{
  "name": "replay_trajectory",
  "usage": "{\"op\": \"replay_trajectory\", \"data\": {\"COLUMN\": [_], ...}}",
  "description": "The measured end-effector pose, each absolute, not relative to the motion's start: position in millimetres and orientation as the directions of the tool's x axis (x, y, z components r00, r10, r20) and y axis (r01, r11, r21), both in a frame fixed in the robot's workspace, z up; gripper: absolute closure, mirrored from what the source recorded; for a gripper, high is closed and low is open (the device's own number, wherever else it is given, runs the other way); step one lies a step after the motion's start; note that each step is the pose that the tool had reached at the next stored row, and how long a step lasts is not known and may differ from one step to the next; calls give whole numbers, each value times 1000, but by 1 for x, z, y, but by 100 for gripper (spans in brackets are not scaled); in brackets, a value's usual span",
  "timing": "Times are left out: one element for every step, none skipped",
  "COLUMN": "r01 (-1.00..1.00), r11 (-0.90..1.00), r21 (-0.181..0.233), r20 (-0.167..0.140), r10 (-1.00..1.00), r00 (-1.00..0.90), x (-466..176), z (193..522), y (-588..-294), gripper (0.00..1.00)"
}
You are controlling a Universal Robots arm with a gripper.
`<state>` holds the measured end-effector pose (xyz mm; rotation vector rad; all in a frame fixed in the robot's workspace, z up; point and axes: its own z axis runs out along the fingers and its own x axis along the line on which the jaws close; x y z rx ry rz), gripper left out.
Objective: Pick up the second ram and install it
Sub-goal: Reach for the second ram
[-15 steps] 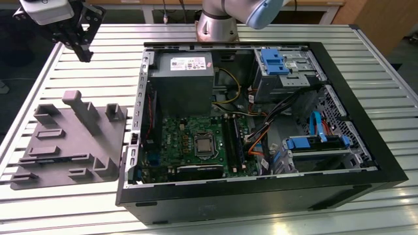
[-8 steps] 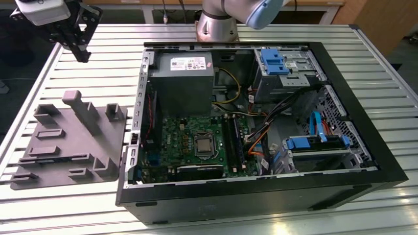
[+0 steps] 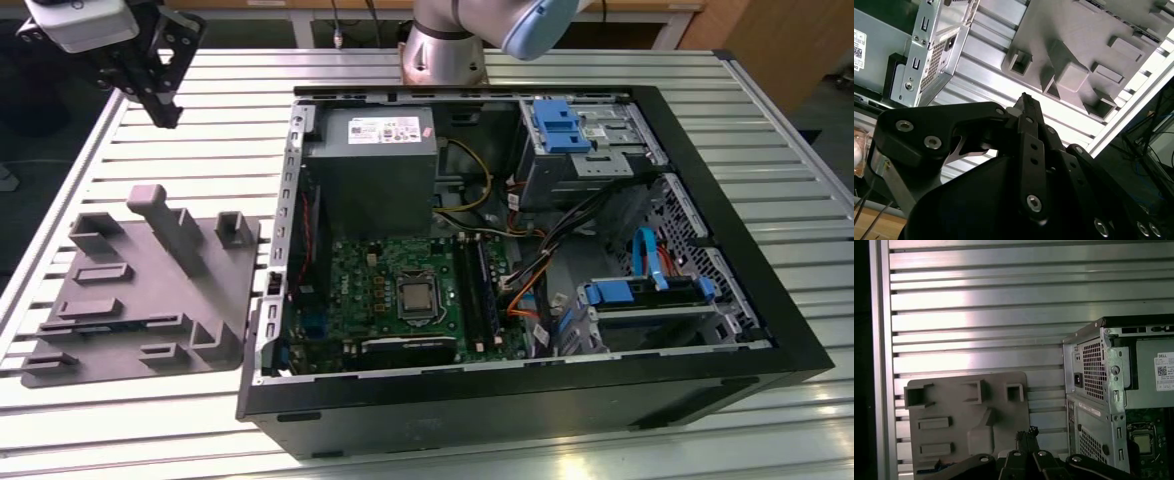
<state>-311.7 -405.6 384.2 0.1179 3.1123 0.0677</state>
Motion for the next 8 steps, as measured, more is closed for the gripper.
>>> {"op": "replay_trajectory", "data": {"r01": [75, 75, 75, 75, 75, 75, 75, 75], "r11": [996, 996, 996, 996, 996, 996, 996, 996], "r21": [44, 44, 44, 44, 44, 44, 44, 44], "r20": [-25, -25, -25, -25, -25, -25, -25, -25], "r10": [76, 76, 76, 76, 76, 76, 76, 76], "r00": [-997, -997, -997, -997, -997, -997, -997, -997], "x": [-312, -312, -313, -313, -313, -314, -314, -314], "z": [384, 384, 384, 384, 384, 384, 384, 384], "y": [-406, -406, -406, -406, -406, -406, -406, -406], "gripper": [89, 89, 89, 89, 89, 89, 89, 89]}}
